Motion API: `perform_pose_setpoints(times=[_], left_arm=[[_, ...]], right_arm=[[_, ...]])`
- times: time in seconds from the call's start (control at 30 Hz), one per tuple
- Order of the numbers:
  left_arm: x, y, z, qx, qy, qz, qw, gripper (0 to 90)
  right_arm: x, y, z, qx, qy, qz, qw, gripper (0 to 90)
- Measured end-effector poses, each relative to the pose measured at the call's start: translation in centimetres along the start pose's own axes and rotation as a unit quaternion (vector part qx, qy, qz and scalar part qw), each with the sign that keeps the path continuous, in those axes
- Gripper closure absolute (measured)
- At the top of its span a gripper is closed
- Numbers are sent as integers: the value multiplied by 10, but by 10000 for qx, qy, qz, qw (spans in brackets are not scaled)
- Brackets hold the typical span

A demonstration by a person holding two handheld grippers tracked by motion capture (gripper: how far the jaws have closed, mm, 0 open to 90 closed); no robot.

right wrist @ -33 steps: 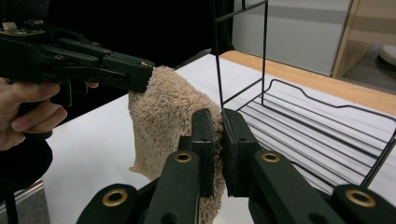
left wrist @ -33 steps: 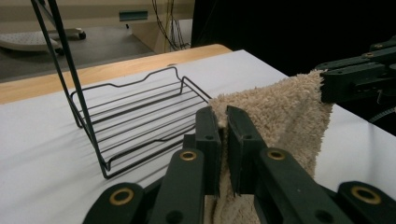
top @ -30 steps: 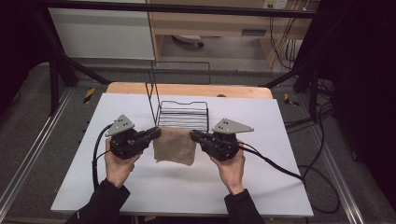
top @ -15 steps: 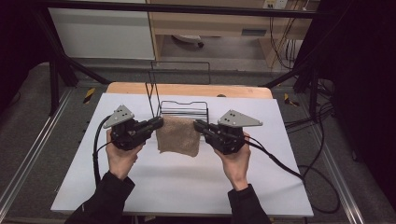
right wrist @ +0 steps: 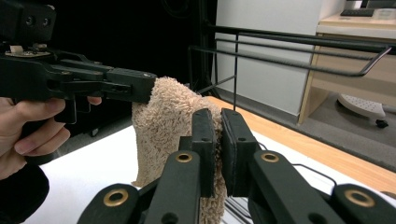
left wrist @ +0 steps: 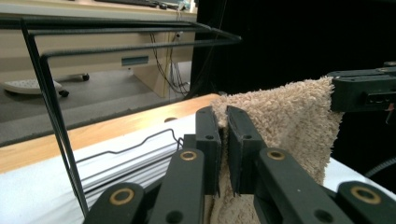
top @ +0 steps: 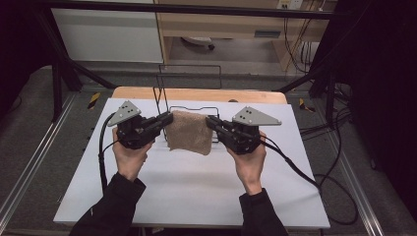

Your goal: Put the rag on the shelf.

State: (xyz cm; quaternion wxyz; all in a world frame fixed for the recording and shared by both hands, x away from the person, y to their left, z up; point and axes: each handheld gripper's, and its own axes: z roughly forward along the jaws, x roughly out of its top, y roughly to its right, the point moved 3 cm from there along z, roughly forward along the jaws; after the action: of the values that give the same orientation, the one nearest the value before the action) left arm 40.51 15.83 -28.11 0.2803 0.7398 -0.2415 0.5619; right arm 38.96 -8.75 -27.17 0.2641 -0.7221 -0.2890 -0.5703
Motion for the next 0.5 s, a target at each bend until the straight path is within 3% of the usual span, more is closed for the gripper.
perform_pose_setpoints(times=[0.5], left_arm=[[25, 1, 4, 38, 361, 49, 9993, 837]], right_arm=[[27, 9, 0, -183, 261, -127, 9994, 850]])
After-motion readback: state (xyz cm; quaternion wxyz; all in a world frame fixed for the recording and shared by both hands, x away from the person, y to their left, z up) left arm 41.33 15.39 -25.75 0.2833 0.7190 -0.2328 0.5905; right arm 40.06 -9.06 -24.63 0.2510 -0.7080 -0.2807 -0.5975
